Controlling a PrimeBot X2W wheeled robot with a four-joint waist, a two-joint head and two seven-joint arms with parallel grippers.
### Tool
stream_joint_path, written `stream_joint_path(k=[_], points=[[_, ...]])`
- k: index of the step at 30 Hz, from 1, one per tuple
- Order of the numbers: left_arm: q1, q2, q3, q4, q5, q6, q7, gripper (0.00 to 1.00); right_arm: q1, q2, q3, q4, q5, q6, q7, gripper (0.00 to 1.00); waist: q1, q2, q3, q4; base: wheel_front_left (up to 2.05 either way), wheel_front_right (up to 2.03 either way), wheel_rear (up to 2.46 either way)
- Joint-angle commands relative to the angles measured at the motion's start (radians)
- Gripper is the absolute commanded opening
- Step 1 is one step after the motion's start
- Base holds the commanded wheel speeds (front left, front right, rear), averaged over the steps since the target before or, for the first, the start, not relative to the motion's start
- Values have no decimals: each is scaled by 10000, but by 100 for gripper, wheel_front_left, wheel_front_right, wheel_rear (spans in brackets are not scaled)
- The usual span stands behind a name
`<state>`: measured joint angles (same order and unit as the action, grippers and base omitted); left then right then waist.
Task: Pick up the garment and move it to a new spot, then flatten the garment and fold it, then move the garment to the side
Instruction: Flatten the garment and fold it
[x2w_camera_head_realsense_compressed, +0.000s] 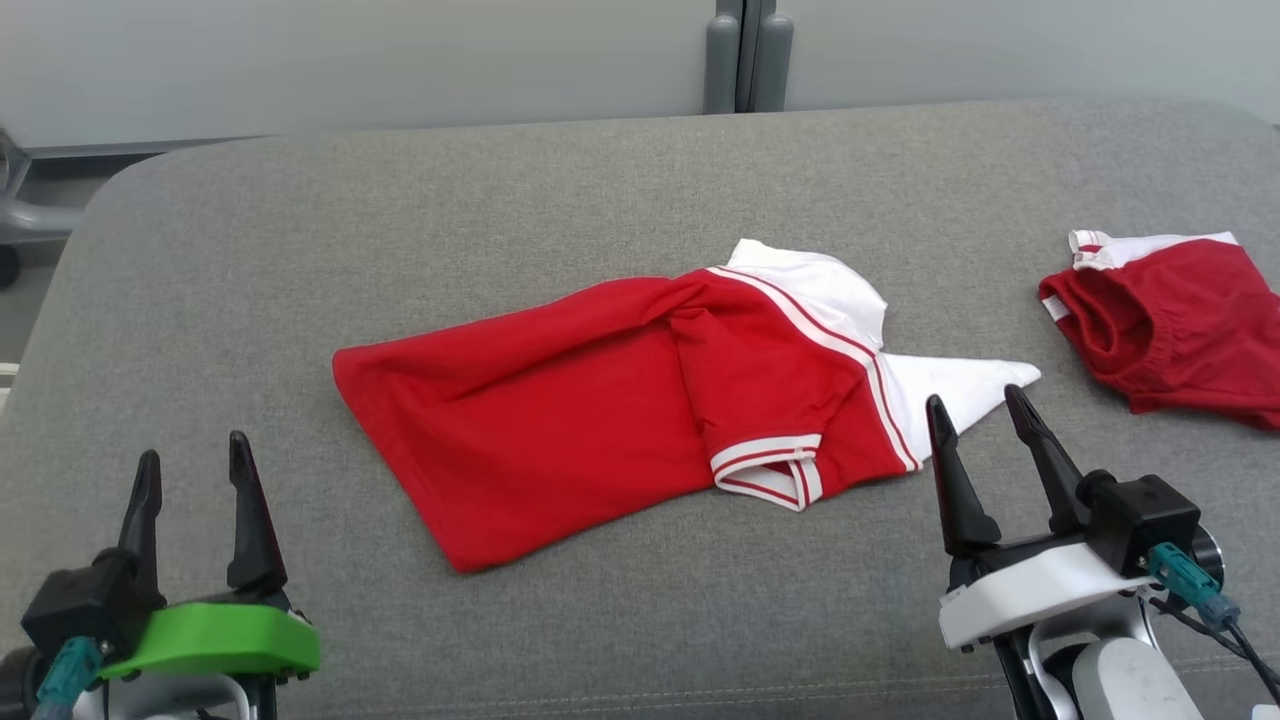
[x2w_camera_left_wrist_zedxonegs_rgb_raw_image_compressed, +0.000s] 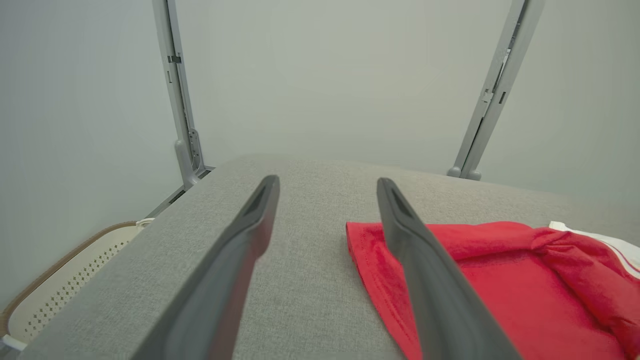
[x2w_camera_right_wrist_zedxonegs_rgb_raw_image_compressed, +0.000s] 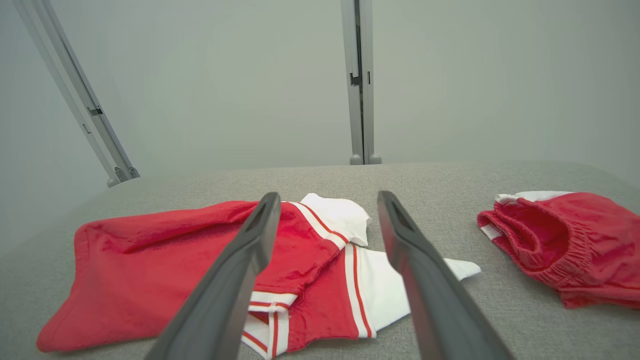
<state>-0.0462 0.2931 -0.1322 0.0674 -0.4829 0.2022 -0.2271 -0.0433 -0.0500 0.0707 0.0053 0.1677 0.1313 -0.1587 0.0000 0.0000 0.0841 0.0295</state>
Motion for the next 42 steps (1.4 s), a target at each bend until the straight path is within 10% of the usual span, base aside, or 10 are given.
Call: stream_joint_path(k=[1,26,42], points=[[437,40,-60,-391,125,184,118,100,213,-17,-9,12,-62,-12,51,100,0,0,-195,64,0,0,0],[1273,5,-528,-1578,133,536,768,100,802,-17,-6,-274,137,-12,245,100,0,0,-625,28,0,0,0],[-2527,-271,-1513,2565,-1652,-1362,4129,100,119,-17,402,-375,-268,-12,402,100,0,0,596,-385,0,0,0]])
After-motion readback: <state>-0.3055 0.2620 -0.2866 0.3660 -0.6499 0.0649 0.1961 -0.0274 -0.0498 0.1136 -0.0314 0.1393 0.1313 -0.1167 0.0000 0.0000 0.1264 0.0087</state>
